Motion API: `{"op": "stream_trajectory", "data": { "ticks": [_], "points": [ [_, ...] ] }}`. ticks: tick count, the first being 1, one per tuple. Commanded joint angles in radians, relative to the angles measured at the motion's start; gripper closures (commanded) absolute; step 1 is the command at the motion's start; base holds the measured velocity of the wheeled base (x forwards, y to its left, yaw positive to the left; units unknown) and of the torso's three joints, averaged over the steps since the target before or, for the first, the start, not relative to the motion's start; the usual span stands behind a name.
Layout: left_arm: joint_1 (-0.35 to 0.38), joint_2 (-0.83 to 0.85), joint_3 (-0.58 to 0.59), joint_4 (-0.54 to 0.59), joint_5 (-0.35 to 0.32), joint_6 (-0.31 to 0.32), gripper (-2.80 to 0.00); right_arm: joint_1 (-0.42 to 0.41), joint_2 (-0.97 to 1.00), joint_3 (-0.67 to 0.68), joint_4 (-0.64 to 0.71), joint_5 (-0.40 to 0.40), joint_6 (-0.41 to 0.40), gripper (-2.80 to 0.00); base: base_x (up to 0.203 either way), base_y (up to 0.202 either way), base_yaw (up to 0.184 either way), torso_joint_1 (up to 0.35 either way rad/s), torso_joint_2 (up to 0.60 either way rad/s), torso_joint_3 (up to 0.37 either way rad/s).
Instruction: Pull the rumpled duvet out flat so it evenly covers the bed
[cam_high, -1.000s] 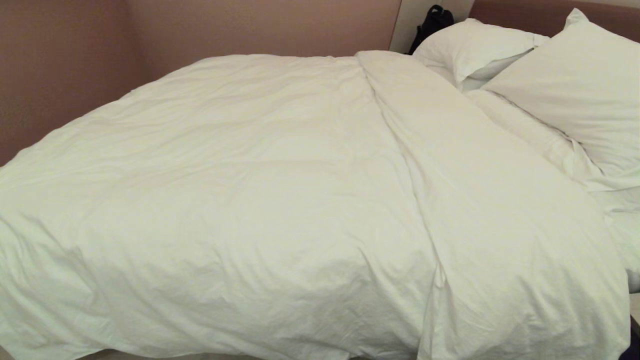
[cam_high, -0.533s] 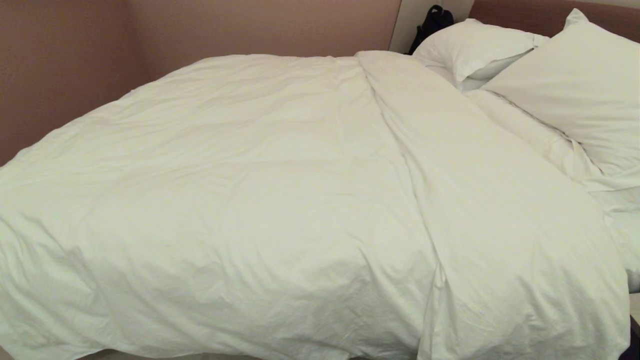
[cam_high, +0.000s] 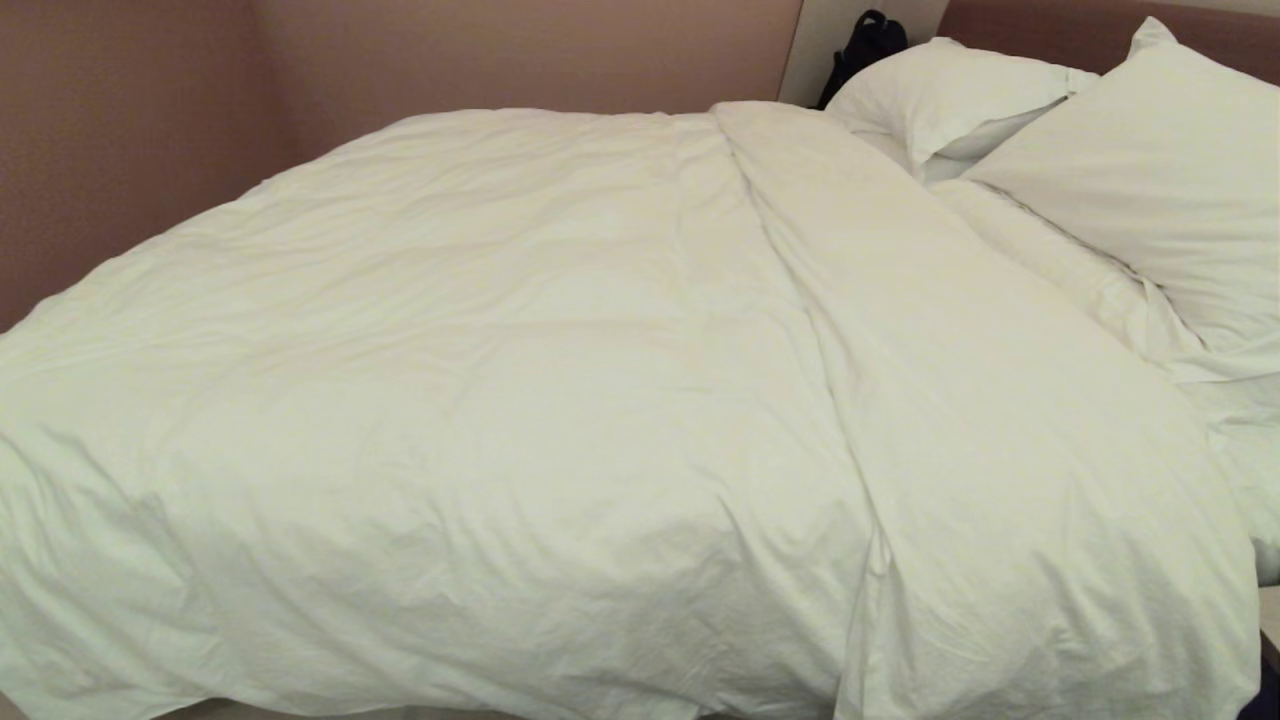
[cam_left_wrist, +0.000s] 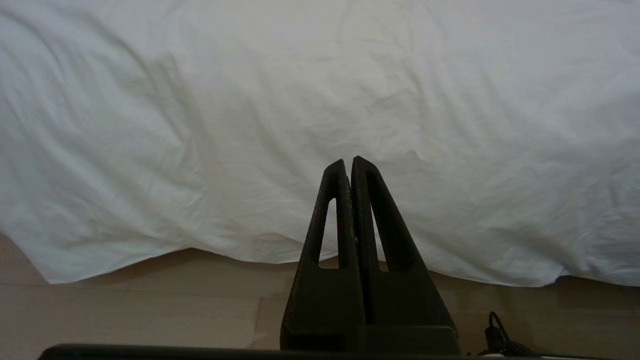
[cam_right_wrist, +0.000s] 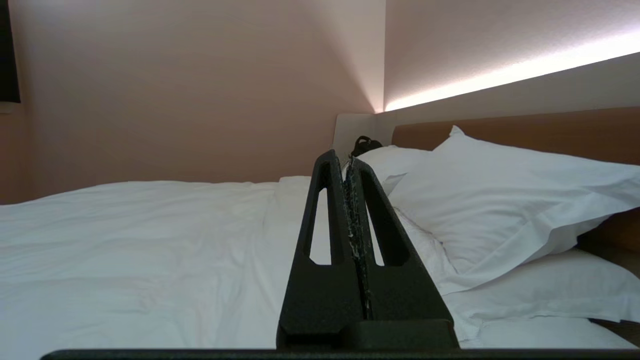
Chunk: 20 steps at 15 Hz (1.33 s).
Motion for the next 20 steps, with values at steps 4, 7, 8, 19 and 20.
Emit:
{"op": "stream_trajectory", "data": {
  "ticks": [4, 7, 8, 19, 20],
  "points": [
    [0.000, 0.000, 0.000, 0.001, 0.001, -0.001, 0.00, 0.000, 0.000, 0.021, -0.003, 0.013, 0.049, 0.00, 0.000, 0.000, 0.000, 0.000, 0.00, 0.000],
    [0.000, 0.000, 0.000, 0.000, 0.001, -0.001, 0.00, 0.000, 0.000, 0.051, -0.003, 0.016, 0.052, 0.00, 0.000, 0.000, 0.000, 0.000, 0.00, 0.000],
    [0.000, 0.000, 0.000, 0.000, 0.001, -0.001, 0.00, 0.000, 0.000, 0.068, -0.003, 0.018, 0.051, 0.00, 0.000, 0.000, 0.000, 0.000, 0.00, 0.000],
    [0.000, 0.000, 0.000, 0.000, 0.001, -0.001, 0.00, 0.000, 0.000, 0.274, 0.324, 0.085, 0.031, 0.00, 0.000, 0.000, 0.000, 0.000, 0.00, 0.000],
    [0.000, 0.000, 0.000, 0.000, 0.001, -0.001, 0.00, 0.000, 0.000, 0.274, 0.353, 0.082, 0.032, 0.00, 0.000, 0.000, 0.000, 0.000, 0.00, 0.000]
  ]
}}
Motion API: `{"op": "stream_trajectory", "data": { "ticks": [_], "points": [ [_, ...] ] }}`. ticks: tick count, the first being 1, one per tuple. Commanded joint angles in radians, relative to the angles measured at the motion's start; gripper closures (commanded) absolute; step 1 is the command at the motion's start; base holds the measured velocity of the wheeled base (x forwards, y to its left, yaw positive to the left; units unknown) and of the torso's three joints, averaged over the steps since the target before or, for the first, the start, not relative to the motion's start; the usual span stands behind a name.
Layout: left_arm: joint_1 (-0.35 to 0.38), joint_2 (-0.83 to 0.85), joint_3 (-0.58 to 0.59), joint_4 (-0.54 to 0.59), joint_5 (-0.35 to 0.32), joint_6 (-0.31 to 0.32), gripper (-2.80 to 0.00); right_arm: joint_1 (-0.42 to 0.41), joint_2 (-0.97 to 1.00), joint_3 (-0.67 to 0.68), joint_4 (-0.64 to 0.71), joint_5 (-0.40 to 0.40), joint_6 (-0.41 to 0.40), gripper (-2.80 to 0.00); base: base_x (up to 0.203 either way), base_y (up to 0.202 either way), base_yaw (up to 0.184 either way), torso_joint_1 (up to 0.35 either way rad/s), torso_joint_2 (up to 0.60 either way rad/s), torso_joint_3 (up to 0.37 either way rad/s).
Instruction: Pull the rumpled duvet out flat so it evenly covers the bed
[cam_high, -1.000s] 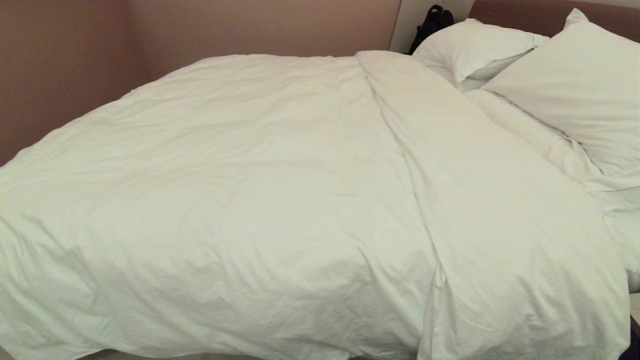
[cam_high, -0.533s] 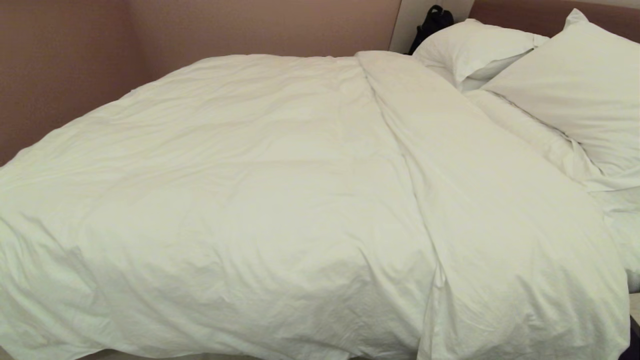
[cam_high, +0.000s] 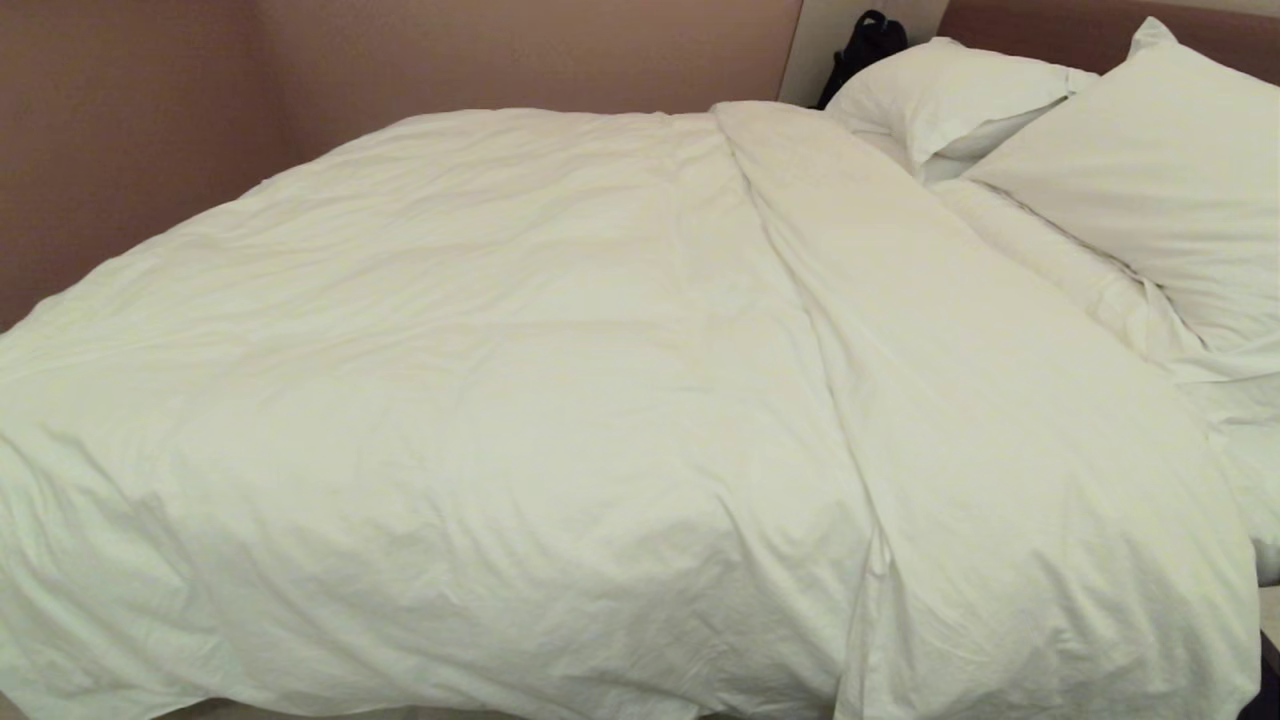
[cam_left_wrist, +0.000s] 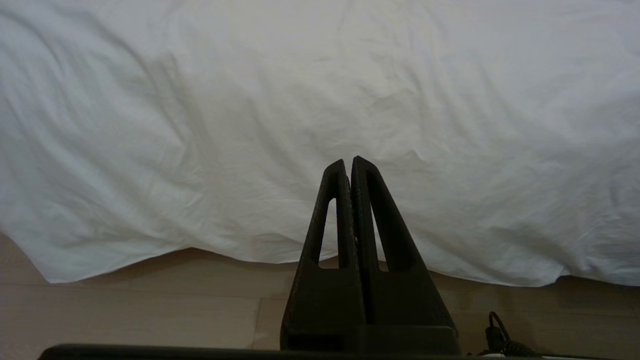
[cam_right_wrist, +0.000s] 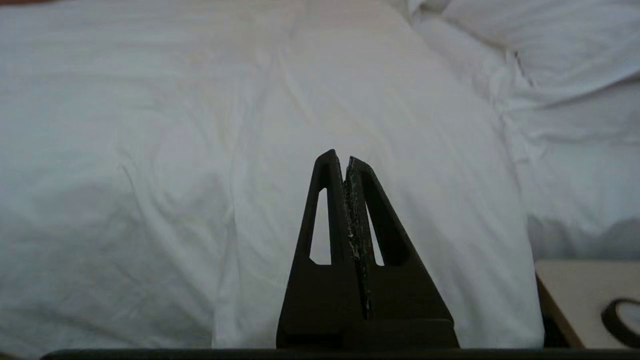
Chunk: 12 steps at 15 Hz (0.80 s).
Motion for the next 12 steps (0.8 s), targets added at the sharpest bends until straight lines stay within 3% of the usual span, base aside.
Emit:
{"op": "stream_trajectory", "data": {
  "ticks": [1, 4, 12],
  "points": [
    [0.000, 0.000, 0.000, 0.000, 0.001, 0.000, 0.00, 0.000, 0.000, 0.001, 0.142, -0.002, 0.000, 0.00, 0.000, 0.000, 0.000, 0.000, 0.00, 0.000],
    [0.000, 0.000, 0.000, 0.000, 0.001, 0.000, 0.00, 0.000, -0.001, 0.001, 0.266, -0.006, 0.003, 0.00, 0.000, 0.000, 0.000, 0.000, 0.00, 0.000],
    [0.000, 0.000, 0.000, 0.000, 0.001, 0.000, 0.00, 0.000, -0.001, 0.001, 0.263, -0.006, 0.014, 0.00, 0.000, 0.000, 0.000, 0.000, 0.00, 0.000]
  ]
}}
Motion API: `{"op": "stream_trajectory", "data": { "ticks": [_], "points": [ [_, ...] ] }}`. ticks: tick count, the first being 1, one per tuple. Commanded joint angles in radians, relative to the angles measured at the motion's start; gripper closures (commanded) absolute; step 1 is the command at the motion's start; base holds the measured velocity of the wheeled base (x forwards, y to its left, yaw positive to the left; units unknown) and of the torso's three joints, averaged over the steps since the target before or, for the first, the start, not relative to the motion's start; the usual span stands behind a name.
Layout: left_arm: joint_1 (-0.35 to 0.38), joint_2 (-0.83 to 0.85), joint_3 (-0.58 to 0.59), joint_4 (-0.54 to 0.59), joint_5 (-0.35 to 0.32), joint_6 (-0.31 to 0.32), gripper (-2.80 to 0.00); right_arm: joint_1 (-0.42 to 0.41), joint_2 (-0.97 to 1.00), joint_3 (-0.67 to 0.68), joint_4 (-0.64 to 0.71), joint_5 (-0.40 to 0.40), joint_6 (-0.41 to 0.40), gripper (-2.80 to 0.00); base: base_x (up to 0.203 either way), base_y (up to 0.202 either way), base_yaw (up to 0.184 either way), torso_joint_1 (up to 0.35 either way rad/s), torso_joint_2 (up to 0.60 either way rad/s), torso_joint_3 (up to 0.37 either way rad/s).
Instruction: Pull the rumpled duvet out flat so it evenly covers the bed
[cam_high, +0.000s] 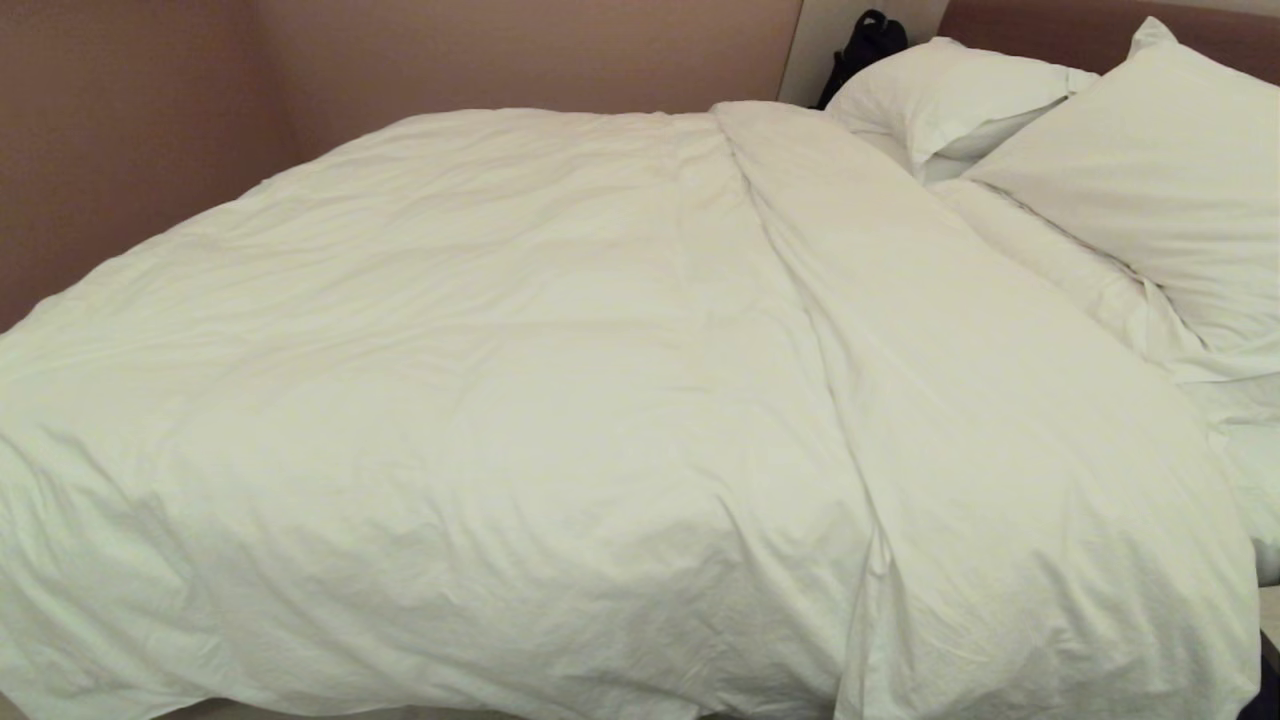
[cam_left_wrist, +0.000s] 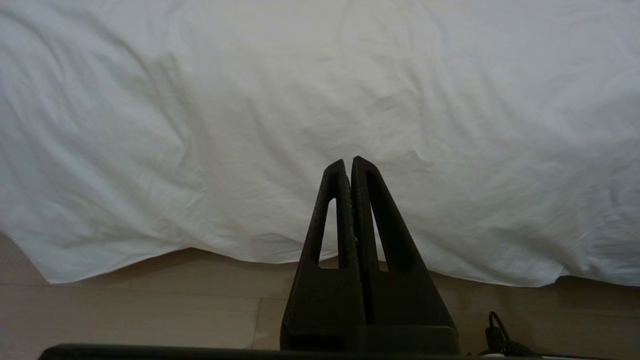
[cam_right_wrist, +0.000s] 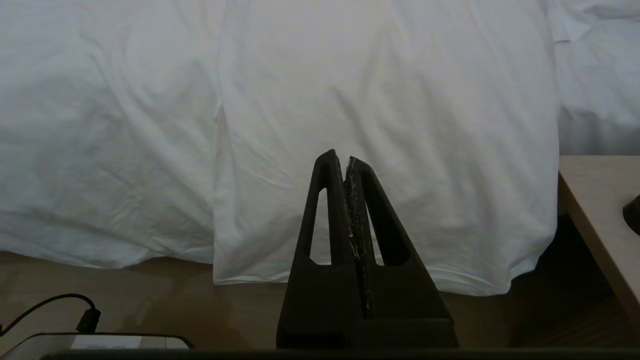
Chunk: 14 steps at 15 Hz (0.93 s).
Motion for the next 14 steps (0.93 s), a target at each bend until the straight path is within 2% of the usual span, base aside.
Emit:
{"op": "stream_trajectory", "data": {
  "ticks": [1, 14],
  "points": [
    [0.000, 0.000, 0.000, 0.000, 0.001, -0.001, 0.00, 0.000, 0.000, 0.000, 0.000, 0.000, 0.000, 0.00, 0.000, 0.000, 0.000, 0.000, 0.00, 0.000],
    [0.000, 0.000, 0.000, 0.000, -0.002, -0.005, 0.00, 0.000, 0.000, 0.000, 0.000, 0.000, 0.000, 0.00, 0.000, 0.000, 0.000, 0.000, 0.00, 0.000]
  ]
}}
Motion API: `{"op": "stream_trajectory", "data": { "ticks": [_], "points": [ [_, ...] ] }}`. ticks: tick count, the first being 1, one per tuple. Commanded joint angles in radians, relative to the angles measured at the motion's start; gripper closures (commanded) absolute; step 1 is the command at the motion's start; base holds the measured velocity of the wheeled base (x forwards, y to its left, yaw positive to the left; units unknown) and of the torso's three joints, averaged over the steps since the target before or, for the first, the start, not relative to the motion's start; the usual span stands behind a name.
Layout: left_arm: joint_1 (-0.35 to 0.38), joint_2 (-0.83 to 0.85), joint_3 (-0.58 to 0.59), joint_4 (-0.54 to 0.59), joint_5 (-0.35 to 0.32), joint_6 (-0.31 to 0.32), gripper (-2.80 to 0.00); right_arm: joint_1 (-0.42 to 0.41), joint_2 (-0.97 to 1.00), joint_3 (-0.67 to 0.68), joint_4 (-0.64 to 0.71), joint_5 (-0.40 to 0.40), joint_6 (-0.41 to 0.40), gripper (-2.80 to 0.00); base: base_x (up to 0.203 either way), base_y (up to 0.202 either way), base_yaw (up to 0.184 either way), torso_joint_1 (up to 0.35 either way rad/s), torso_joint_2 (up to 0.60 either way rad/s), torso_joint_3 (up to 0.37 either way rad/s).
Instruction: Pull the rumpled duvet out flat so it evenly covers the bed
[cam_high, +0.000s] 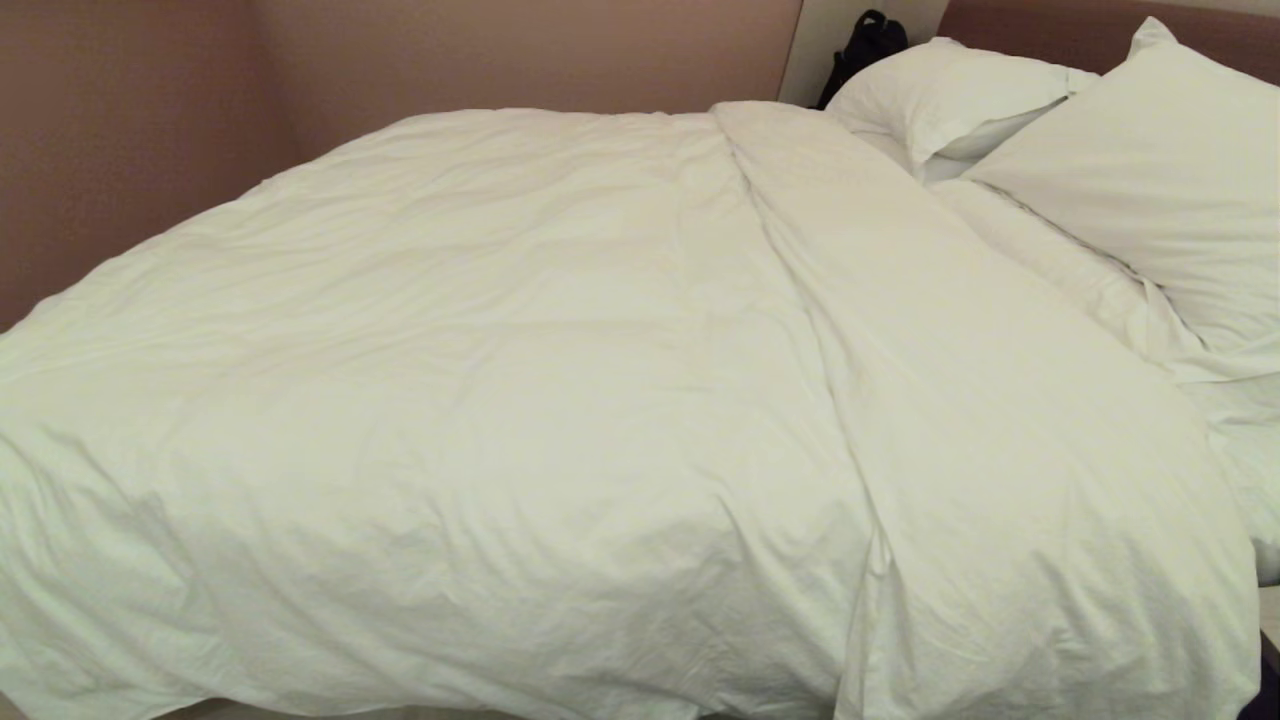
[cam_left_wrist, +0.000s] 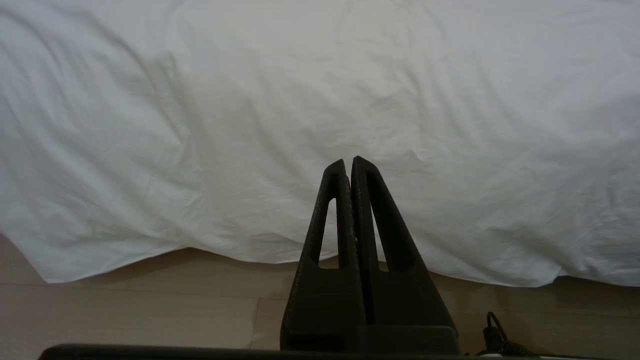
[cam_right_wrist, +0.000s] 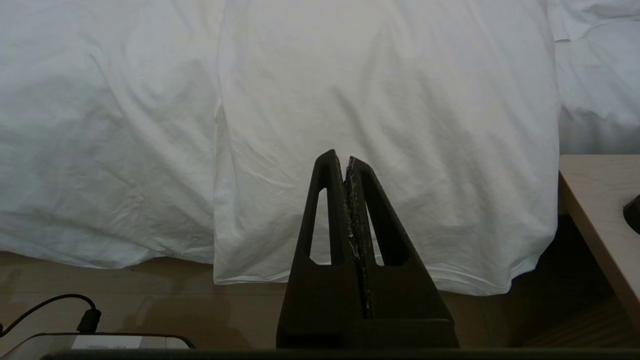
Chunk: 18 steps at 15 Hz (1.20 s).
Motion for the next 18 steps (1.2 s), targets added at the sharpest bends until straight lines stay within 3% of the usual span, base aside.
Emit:
{"op": "stream_trajectory", "data": {
  "ticks": [1, 9, 18],
  "points": [
    [0.000, 0.000, 0.000, 0.000, 0.002, 0.001, 0.00, 0.000, 0.000, 0.000, 0.000, 0.001, 0.000, 0.00, 0.000, 0.000, 0.000, 0.000, 0.00, 0.000],
    [0.000, 0.000, 0.000, 0.000, 0.002, 0.004, 0.00, 0.000, 0.000, 0.000, 0.000, 0.001, 0.000, 0.00, 0.000, 0.012, -0.001, 0.000, 0.00, 0.000],
    [0.000, 0.000, 0.000, 0.000, 0.002, 0.004, 0.00, 0.000, 0.000, 0.000, 0.000, 0.001, -0.002, 0.00, 0.000, 0.193, 0.001, 0.000, 0.00, 0.004]
  ]
}}
